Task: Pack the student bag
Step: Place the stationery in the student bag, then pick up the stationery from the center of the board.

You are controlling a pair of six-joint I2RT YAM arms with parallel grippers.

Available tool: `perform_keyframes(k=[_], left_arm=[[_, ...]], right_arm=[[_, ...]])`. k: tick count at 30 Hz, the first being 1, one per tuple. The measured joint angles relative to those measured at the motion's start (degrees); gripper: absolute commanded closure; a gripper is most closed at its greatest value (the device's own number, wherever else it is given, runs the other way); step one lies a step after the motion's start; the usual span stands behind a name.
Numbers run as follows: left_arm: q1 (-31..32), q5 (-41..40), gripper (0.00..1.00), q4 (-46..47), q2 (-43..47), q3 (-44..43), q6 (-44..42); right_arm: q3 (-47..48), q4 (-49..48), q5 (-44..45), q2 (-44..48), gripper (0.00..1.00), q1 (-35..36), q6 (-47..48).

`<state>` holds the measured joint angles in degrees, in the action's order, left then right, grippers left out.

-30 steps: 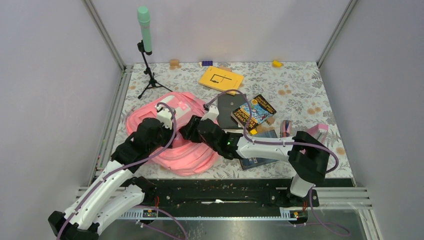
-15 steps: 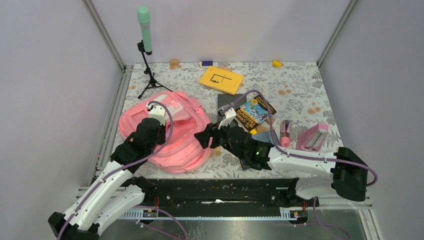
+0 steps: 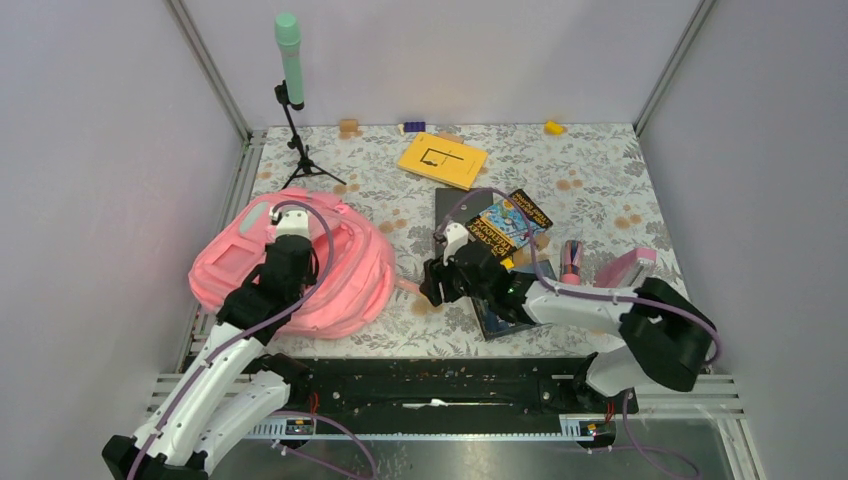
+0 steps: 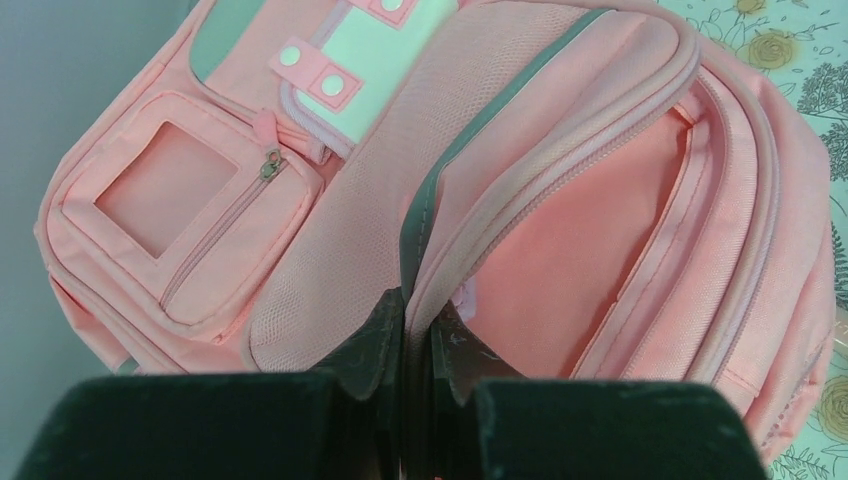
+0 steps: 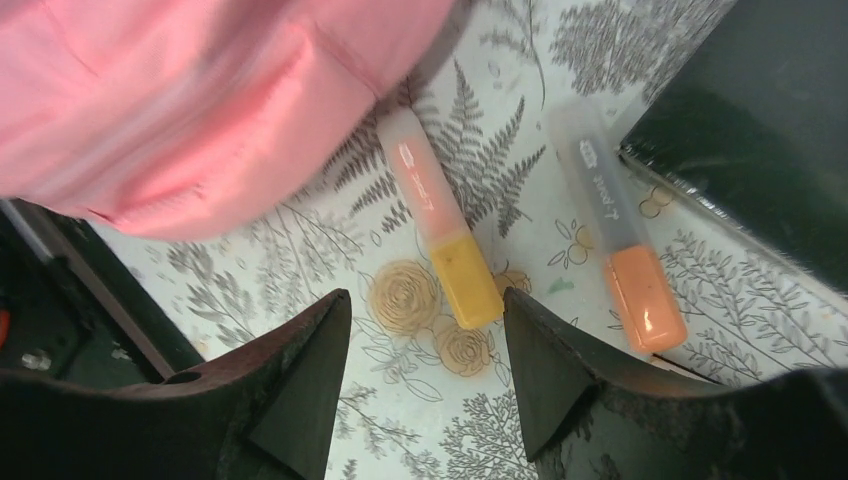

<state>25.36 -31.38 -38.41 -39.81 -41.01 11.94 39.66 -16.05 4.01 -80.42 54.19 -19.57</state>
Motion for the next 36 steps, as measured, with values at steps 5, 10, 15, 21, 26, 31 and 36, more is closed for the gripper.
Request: perform_keyframes(k=[5,10,15,21,26,31,36], left_arm=[[0.0,0.0,1.0,-0.7,-0.1,0.0,0.1],[0.0,0.9,1.0,-0.7,-0.2,0.0,0.1],[0.0,1.6,1.0,-0.7,-1.1,0.0,0.1],[0.0,2.4,1.0,-0.7,-1.2,0.0,0.1],[0.0,2.8,1.0,-0.7,-1.3,0.0,0.1],[0.0,3.1,1.0,-0.7,-1.7,0.0,0.1],[0.0,3.3,1.0,-0.7,-1.7,0.0,0.1]], right_arm=[[1.5,-0.1,-4.4,-8.2,0.38,-0.9,3.0],[6.5,1.6,-5.2,-13.1,0.42,-1.0,5.4],[10.9,3.5,-4.7,-15.3,0.42,-1.0,8.0],[11.1,6.1,-3.1,-17.8,0.44,-1.0,10.1],[11.3,8.8,0.0,-19.0,0.44,-0.1,12.0],[13.5,11.8,4.2,-21.0,0.44,2.8,14.3],[15.4,13.6,6.9,-22.0,0.45,5.3,16.3]])
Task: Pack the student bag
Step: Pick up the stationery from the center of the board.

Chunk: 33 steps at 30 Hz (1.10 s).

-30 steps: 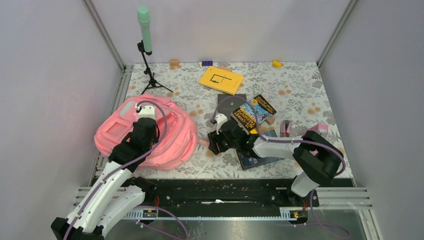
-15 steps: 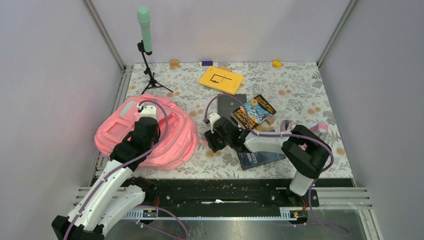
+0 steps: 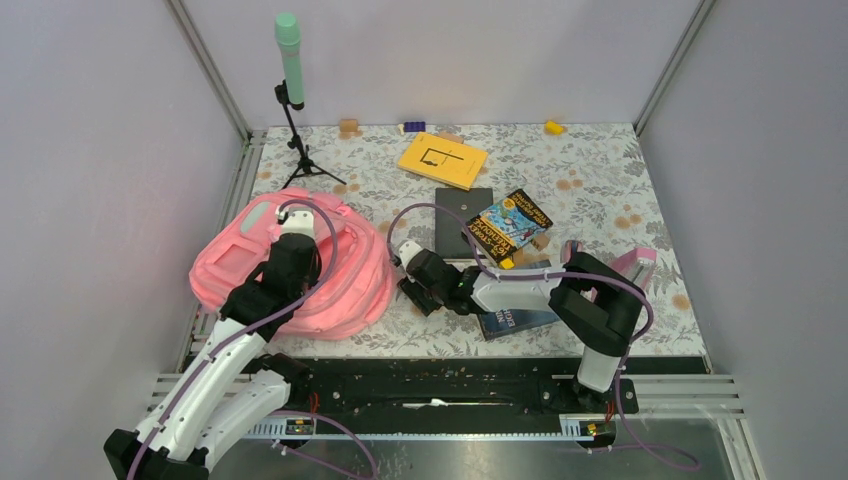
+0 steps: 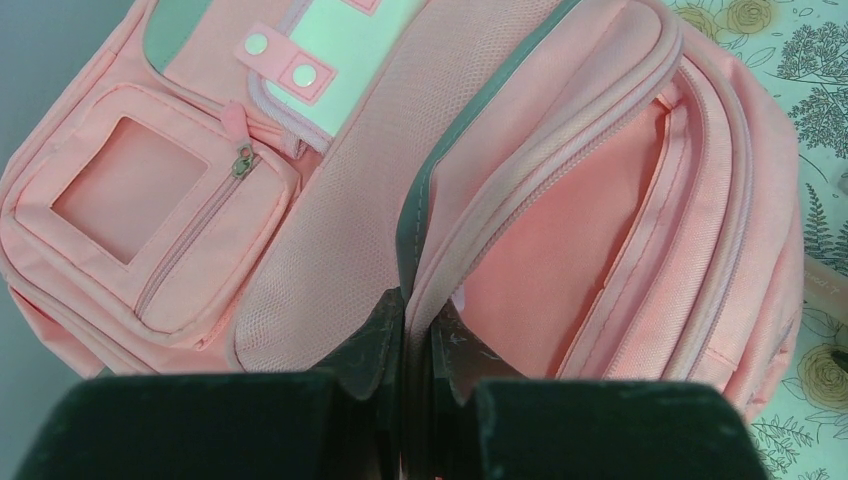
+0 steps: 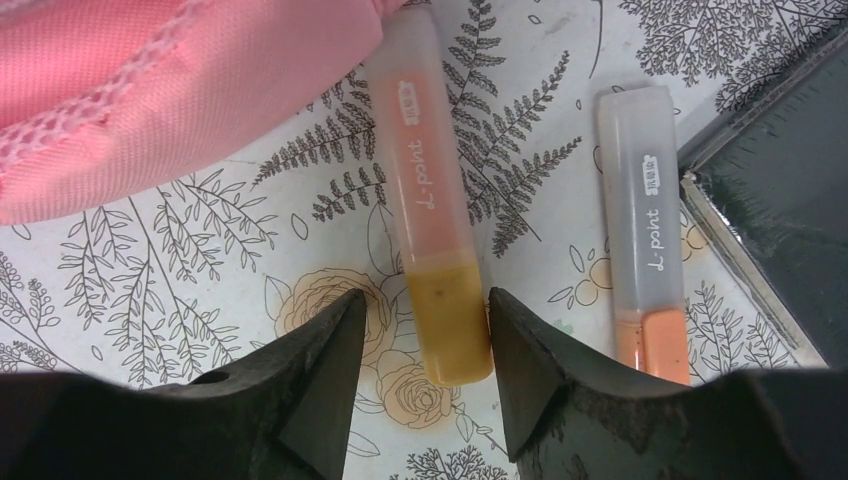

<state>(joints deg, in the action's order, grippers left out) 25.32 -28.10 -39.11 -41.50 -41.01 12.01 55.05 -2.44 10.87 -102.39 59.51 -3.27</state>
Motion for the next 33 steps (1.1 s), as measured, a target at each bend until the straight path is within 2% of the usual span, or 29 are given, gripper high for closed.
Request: perform_keyframes(k=[6,13,20,23,27,28,29,33], left_arm=[[0.0,0.1,1.0,0.0,0.0,0.0,0.0],[0.0,0.3,1.0,0.0,0.0,0.0,0.0],[0.0,0.3,1.0,0.0,0.0,0.0,0.0],[0.0,0.5,1.0,0.0,0.0,0.0,-0.2],[0.0,0.8,1.0,0.0,-0.2,0.0,-0.4],[0.0,1.0,1.0,0.0,-0.2,0.0,-0.4],[0.0,1.2,1.0,0.0,-0.2,0.0,-0.5],[-0.2,3.3,1.0,0.1,-0.2,0.0,-1.3]], right_arm=[[0.2,0.5,-0.1,-0.1,0.5,0.5,0.4],[2.1,2.1,-2.2,-1.2,0.48,0.5,0.5],[2.1,2.4,-2.5,-1.3,0.55,0.5,-1.2],[2.1,2.3,-2.3,-1.3,0.64,0.5,-1.8],[2.1,2.2,-1.3,-1.3,0.92,0.5,-2.7],[2.0,2.1,-1.2,-1.3,0.97,0.5,-3.0],[1.9,2.0,-1.0,-1.3,1.0,0.5,-3.1],[-1.0,-0.5,-0.3,0.4,1.0,0.5,-3.9]])
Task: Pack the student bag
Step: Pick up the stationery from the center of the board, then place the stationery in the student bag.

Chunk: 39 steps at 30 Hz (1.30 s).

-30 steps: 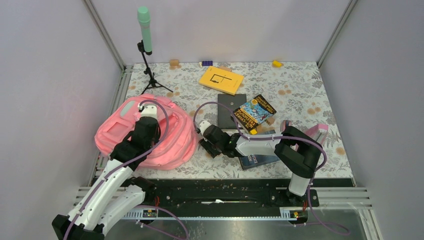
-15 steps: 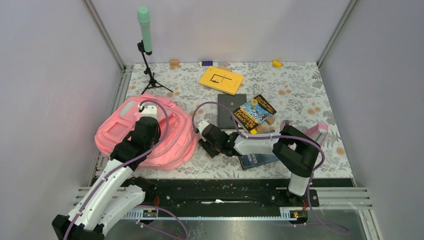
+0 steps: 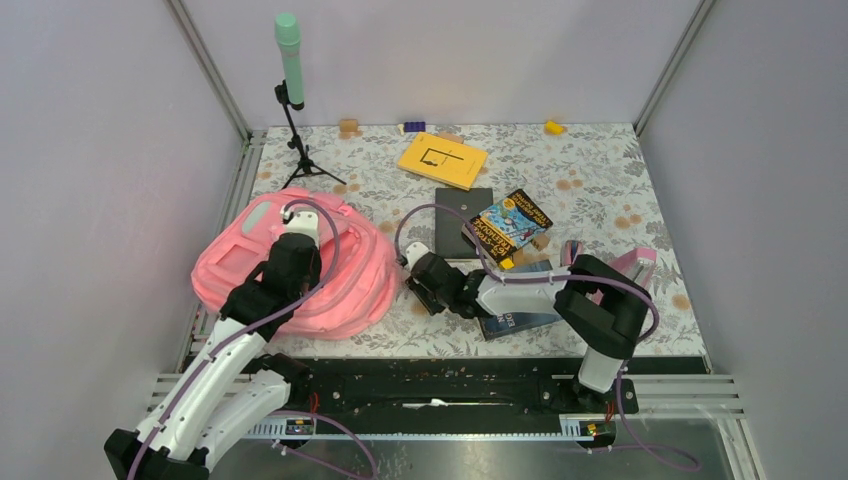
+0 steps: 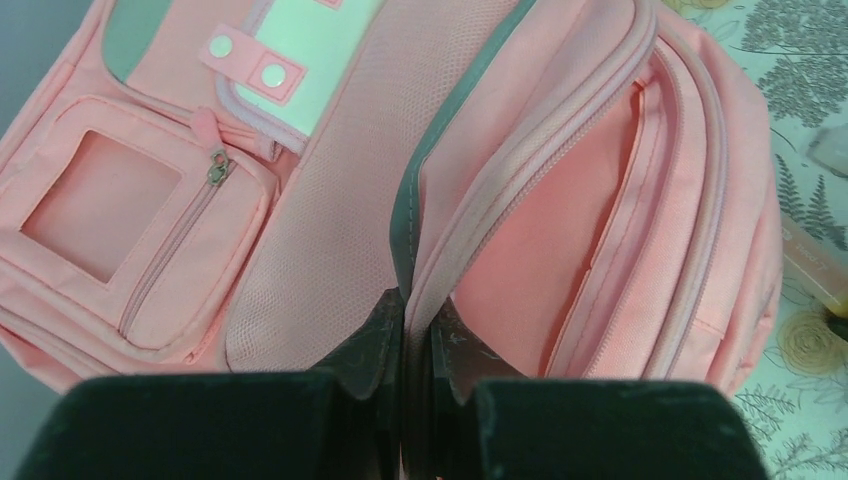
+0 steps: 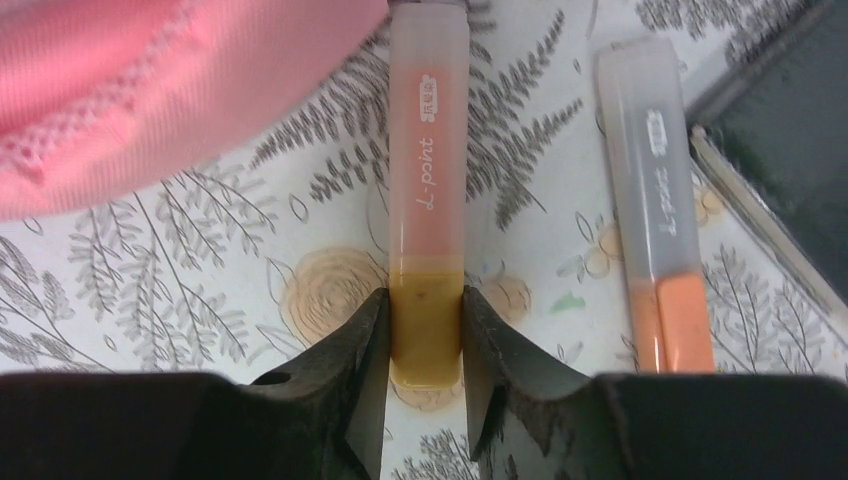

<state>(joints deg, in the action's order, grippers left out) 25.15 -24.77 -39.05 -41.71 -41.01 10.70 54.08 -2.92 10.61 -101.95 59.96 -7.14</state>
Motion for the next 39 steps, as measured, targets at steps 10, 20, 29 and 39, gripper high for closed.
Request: perform_keyframes(k=[10,20,29,39], left_arm=[[0.0,6.5,1.0,0.2,1.1,0.0,-1.7],[0.2,14.5,1.0,2.5,-1.5,-0.7,-2.1],[4.9,18.6,1.0,5.6,-8.8,-4.4,-1.8],[9.8,20.5,1.0,7.1,-11.5,-4.4,-2.3]], right_arm=[[-9.1,-0.2,4.8,10.9,1.0,0.0,-4.4],[-12.2,5.0,6.4,29.6,1.0,-0.7,-8.5],[-6.6,13.0,-1.2,34.1,1.0,-1.4,-15.8],[0.7,14.4,-17.0,26.3,1.0,-2.1,-31.4]])
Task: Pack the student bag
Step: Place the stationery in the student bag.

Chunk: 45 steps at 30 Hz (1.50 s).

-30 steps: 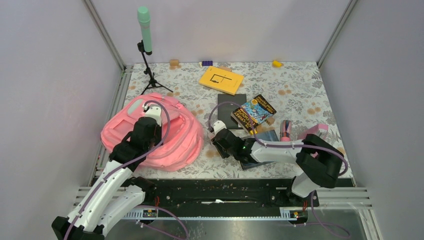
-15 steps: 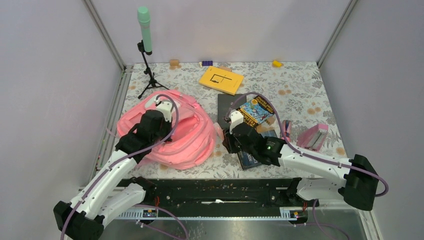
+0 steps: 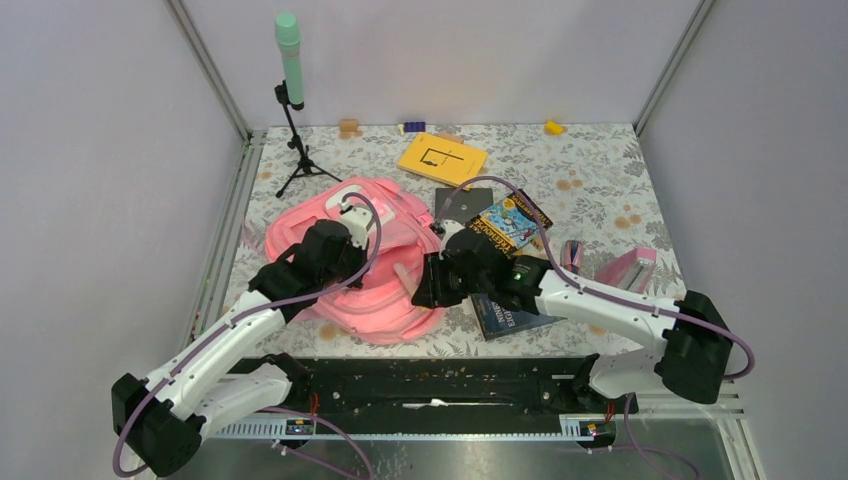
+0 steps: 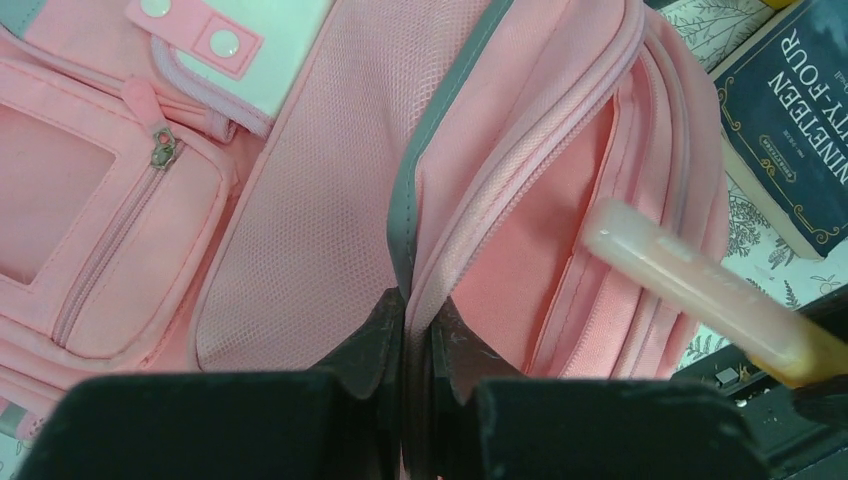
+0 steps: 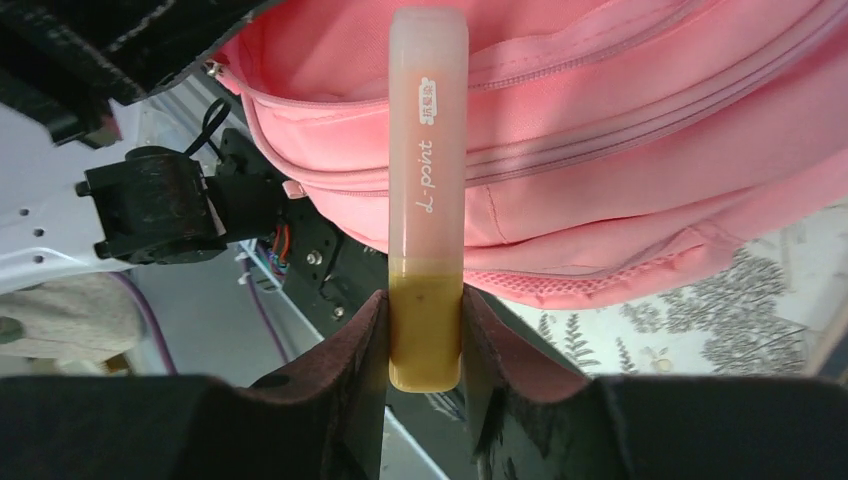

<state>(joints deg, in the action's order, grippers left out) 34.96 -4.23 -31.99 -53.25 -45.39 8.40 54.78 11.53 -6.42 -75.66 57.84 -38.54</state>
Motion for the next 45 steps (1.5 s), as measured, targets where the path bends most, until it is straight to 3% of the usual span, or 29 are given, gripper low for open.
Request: perform_keyframes(k=[15,32,34,42,45], left_arm=[[1.7,0.0,1.0,-0.1,0.4,0.0,-0.4],[2.8,0.1,1.0,-0.9,2.5,0.0,-0.4],[2.8,0.1,1.0,-0.9,2.5,0.0,-0.4],[2.9,0.1,1.0,-0.9,2.5,0.0,-0.4],[2.9,0.1,1.0,-0.8,2.5,0.0,-0.4]], right_arm=[[2.5,-3.5,-6.0,-6.5,1.0,-1.5,-21.3],[2.4,-14.9,10.3,-12.7,1.0,-1.3,-38.8],[2.9,-14.8,13.7,-13.9,0.95,-0.9,-38.8],[4.9,-14.7,21.1,-16.6,0.48,1.7,-36.5],[4.9,-15.0,22.2,-16.7,0.44,1.8,-35.6]])
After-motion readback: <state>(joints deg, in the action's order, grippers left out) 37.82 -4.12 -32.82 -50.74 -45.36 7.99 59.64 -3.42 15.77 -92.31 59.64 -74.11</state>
